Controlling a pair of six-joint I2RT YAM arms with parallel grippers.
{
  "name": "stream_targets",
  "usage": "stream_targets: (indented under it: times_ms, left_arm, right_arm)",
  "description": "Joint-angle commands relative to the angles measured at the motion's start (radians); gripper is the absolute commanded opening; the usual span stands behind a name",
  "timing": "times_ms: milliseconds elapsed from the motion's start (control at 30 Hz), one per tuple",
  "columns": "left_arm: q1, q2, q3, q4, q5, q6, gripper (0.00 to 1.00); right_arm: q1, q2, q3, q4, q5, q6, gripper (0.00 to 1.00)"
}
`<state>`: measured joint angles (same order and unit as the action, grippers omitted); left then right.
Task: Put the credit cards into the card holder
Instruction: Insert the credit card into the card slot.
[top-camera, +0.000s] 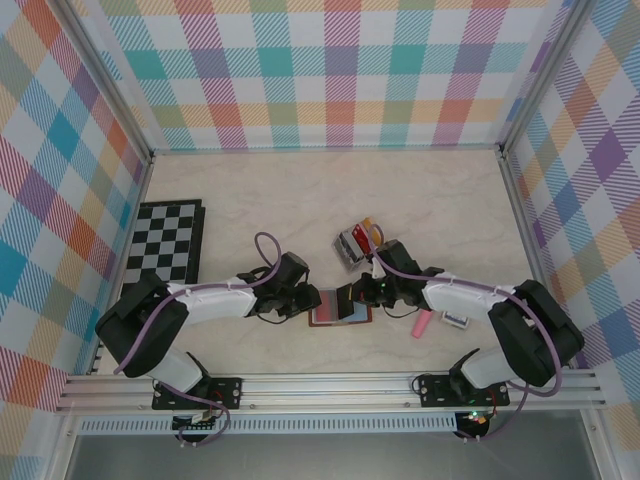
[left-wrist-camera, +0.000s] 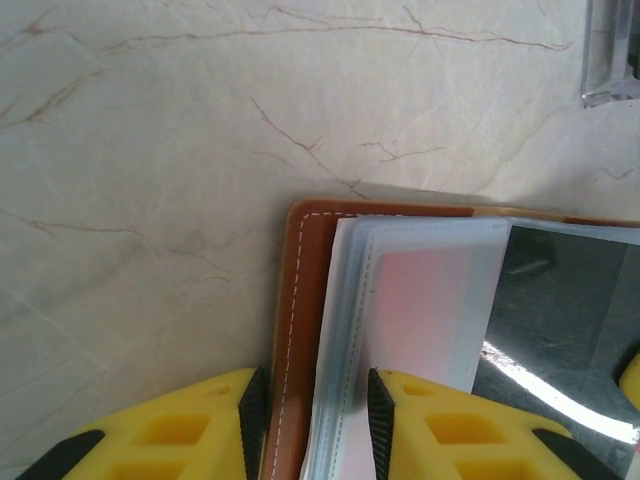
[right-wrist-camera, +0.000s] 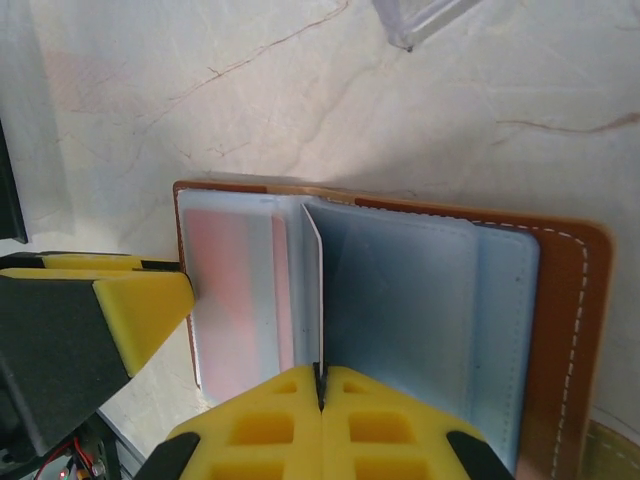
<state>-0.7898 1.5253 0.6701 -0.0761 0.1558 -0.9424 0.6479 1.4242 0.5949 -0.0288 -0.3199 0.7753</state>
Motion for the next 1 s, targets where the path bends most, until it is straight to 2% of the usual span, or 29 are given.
stream_targets:
  times_ms: [0, 267, 633, 900, 967]
  left_arm:
    - [-0.016, 0.016, 0.003, 0.007, 0.01, 0.014, 0.32]
    - [-0.016, 0.01, -0.007, -0.014, -0.011, 0.011, 0.3]
    - [-0.016, 0.018, -0.006, -0.005, -0.004, 0.01, 0.3]
    - [-0.016, 0.018, -0.008, -0.001, -0.004, 0.005, 0.3]
    - [-0.016, 0.02, -0.006, -0.004, -0.003, 0.005, 0.3]
  right_arm:
    - [0.006, -0.002, -0.035, 0.053, -0.021, 0.027, 0.0]
    - [0.005, -0.097, -0.005, -0.035, 0.037, 0.011, 0.0]
    - [0.017, 0.01, -0.027, 0.106, -0.049, 0.057, 0.0]
    - [0.048, 0.05, -0.027, 0.058, 0.011, 0.04, 0.0]
    - [0.049, 0.028, -0.014, -0.009, 0.041, 0.029, 0.0]
